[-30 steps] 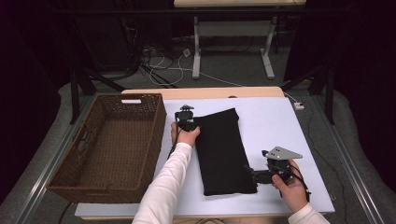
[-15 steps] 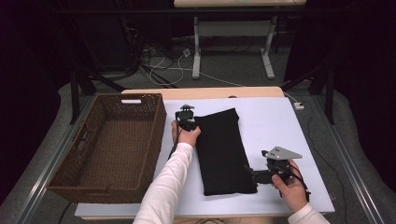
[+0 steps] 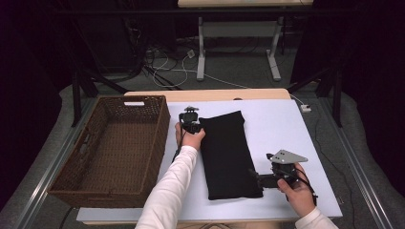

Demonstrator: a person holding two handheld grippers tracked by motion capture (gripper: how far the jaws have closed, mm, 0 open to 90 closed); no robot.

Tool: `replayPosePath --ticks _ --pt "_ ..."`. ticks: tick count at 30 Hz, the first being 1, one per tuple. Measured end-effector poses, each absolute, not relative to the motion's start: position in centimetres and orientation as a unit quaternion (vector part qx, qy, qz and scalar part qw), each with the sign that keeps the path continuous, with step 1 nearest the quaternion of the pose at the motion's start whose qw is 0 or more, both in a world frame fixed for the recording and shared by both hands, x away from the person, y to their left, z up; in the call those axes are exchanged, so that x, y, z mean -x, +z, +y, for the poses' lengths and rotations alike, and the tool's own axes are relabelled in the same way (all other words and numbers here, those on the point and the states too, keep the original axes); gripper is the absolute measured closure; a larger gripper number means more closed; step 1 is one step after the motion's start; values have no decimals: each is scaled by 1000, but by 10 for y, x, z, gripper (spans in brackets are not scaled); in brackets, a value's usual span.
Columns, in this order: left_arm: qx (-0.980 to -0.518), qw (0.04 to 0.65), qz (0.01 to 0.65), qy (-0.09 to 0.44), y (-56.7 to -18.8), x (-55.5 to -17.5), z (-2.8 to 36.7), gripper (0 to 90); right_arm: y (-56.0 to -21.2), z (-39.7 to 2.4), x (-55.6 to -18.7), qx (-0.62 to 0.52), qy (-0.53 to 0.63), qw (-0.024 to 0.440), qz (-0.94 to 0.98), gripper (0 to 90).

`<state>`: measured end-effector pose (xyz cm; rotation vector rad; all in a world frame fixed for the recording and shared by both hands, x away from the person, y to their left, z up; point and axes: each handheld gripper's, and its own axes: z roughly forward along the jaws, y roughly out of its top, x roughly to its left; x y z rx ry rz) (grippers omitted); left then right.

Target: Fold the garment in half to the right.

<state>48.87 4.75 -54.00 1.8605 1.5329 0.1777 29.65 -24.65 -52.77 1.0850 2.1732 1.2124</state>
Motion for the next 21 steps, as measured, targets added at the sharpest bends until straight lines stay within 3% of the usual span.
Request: replayPosePath --ticks 21 --pt "-717 361 592 65 -539 -489 49 841 -517 -226 -294 -338 404 189 829 21"
